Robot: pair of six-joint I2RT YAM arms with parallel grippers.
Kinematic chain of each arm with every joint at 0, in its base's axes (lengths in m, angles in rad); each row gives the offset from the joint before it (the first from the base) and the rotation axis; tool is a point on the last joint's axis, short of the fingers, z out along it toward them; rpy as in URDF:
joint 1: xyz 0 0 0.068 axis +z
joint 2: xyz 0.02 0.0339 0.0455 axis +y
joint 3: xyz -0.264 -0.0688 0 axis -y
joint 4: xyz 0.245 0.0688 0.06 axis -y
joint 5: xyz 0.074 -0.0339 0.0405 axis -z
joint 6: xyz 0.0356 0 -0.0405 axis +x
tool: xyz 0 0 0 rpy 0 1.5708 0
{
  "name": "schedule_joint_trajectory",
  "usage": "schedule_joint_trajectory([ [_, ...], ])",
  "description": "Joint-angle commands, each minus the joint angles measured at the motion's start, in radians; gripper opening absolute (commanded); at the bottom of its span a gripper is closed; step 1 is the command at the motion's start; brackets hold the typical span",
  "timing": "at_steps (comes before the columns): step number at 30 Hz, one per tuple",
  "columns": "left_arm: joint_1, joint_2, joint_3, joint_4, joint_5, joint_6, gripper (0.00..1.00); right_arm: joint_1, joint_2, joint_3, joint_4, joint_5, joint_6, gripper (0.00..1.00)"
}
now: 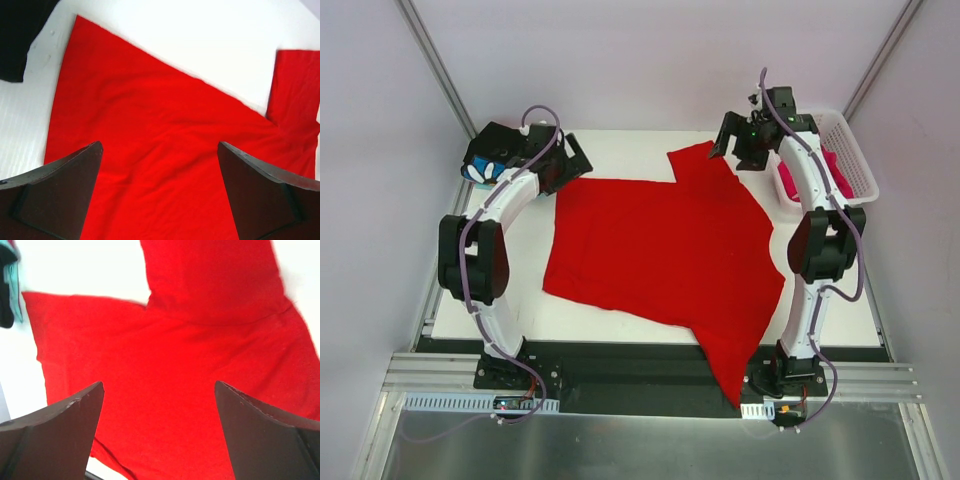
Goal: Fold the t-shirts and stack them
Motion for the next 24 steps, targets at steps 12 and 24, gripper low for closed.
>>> schedule_joint_trajectory([
  [12,-0.033,0.079,-0.012,-0.086,-0.061,0.082,0.99,0.062,0.123,-0.034,-0.074,0.157,-0.015,0.96],
  [24,-0.042,0.229,0.111,-0.178,-0.072,0.118,0.99,0.087,0.223,0.027,-0.137,0.231,-0.03,0.96],
])
